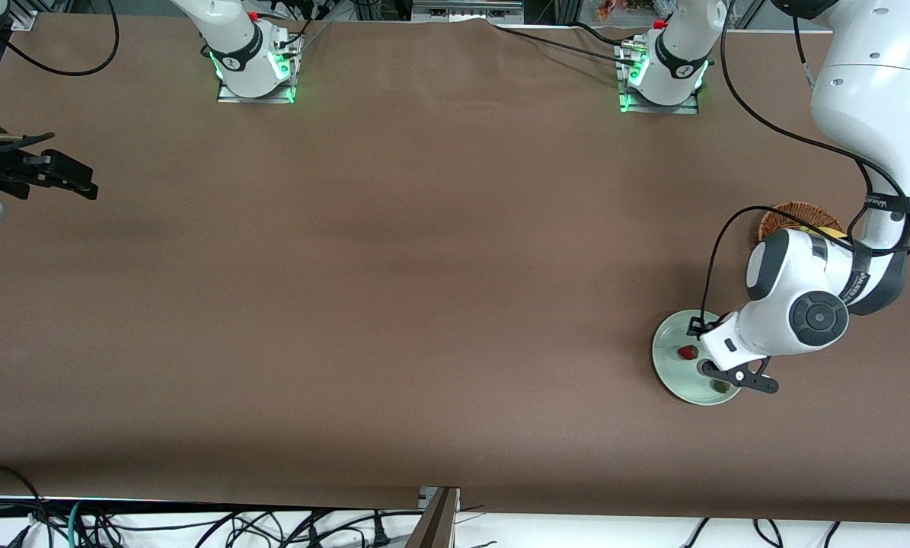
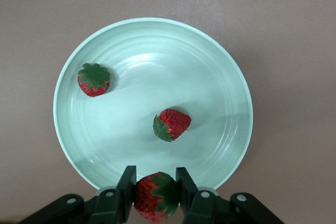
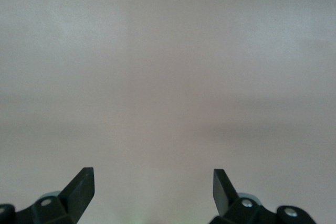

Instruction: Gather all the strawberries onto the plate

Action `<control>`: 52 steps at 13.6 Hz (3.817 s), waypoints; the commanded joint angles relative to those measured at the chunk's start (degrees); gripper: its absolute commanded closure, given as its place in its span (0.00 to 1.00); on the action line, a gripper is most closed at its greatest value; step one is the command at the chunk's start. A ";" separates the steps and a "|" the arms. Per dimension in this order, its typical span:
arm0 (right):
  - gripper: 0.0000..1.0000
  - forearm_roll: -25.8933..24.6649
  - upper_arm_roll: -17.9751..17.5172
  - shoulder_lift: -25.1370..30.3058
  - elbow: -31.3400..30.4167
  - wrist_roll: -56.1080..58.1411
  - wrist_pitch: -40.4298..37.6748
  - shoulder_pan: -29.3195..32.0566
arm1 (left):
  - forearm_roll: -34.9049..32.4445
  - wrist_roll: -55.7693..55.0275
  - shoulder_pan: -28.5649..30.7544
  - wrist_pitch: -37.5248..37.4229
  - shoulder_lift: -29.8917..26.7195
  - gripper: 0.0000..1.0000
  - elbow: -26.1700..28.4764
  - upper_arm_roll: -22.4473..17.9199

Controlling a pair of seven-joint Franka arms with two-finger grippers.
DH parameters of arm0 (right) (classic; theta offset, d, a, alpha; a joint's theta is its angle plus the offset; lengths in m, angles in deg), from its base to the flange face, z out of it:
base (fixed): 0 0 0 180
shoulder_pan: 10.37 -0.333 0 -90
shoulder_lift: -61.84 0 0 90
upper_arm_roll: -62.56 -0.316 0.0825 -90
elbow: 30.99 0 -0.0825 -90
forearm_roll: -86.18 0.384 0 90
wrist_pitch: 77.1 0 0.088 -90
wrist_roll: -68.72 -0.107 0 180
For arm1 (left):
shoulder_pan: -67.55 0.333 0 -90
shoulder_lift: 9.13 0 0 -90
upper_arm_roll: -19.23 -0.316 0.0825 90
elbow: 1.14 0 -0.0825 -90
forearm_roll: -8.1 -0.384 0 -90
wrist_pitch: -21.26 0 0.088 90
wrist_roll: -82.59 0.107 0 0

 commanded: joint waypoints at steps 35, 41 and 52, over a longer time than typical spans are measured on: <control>0.00 2.66 -0.01 -0.06 0.19 0.31 0.28 -0.12 | 18.45 -1.03 0.87 -42.44 -41.86 0.00 -7.52 -0.05; 0.00 2.57 -0.10 -0.76 1.24 0.40 0.20 -0.12 | 22.67 -0.50 -16.81 -43.96 -44.59 0.00 -4.38 -23.18; 0.00 2.57 -0.10 -1.12 1.77 0.40 0.11 -0.12 | 22.67 -0.94 -16.46 -32.00 -46.53 0.00 8.03 -23.36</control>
